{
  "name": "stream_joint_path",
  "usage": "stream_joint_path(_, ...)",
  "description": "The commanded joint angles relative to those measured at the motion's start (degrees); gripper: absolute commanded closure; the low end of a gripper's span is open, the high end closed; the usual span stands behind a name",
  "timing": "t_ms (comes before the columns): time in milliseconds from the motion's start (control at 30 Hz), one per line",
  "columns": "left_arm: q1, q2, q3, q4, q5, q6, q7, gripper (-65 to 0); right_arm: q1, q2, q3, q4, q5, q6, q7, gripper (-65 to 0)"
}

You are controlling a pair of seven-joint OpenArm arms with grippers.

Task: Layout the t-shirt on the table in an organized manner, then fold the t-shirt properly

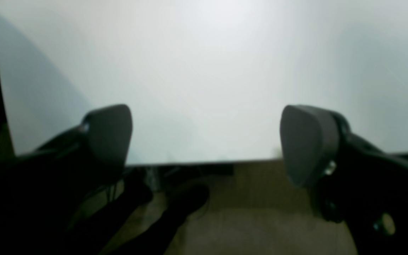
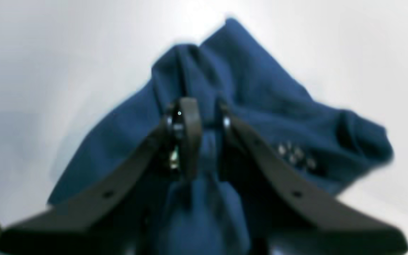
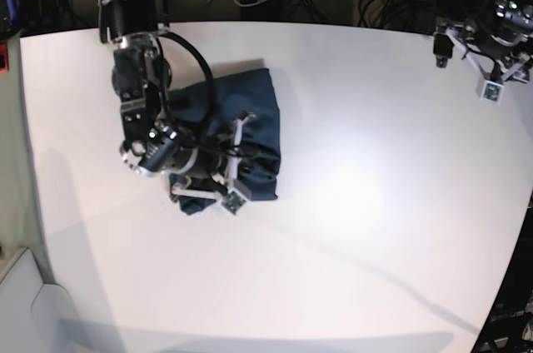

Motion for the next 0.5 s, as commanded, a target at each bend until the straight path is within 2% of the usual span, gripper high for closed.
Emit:
stream_joint_path(0,-0.03,-0.72,-0.75,1.25,-0.38,0.14,-0.79,-65.0,1.79,0.11,0.13,-0.62,0.45,0.19,1.60,-7.7)
stream_joint_path(167,-0.03,-0.72,-3.21,1.34,-0.38,0.14,-0.88,-65.0,2.32,0.28,0.04,-4.92,0.45,0.19,4.24,-7.7)
stream_joint_path(467,-0.39,-1.16,-3.39,1.34,-0.38,0.14,-0.96,-65.0,2.14,-0.07,-0.05,-7.83,0.45,0.19,6.70,-7.7)
